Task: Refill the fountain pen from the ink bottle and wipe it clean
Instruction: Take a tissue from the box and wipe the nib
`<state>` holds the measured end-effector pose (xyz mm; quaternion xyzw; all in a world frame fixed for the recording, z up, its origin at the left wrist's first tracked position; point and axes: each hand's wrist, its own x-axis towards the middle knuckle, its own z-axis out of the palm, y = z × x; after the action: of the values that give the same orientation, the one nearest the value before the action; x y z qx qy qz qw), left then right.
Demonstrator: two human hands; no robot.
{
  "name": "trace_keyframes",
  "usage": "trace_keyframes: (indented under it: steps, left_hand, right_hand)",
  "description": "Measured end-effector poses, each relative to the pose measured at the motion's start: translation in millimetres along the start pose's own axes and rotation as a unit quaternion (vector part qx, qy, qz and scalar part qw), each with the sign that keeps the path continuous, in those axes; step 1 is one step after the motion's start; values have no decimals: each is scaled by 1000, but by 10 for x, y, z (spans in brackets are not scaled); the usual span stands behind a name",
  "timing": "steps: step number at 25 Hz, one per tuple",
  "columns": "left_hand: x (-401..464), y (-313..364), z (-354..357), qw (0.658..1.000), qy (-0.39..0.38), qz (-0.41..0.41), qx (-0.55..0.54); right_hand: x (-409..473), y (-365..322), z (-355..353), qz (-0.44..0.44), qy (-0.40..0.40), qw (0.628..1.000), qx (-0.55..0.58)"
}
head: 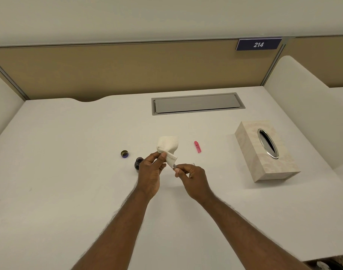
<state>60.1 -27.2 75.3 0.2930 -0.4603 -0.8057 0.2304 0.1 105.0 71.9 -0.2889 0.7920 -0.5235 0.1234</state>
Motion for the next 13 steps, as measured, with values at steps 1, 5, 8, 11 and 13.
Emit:
trace_keyframes:
  steps: [1, 5, 8, 11, 13]
  left_hand:
    - [0, 3, 4, 1000, 0, -3, 1]
    - [3, 7, 3, 1000, -8, -8, 12]
    - [6, 8, -7, 1000, -8, -5, 9]
    - [3, 44, -10, 1000, 12, -2, -4]
    - [12, 56, -19, 999, 36, 0, 1]
  right_hand:
    - [-5, 2, -6, 9, -3, 1000, 6]
    - [21, 14, 10, 36, -16, 999, 30]
    - [43, -4, 11, 40, -10, 998, 38]
    - [48, -28, -25, 58, 6, 996, 69]
    - [51, -31, -52, 60, 15, 994, 87]
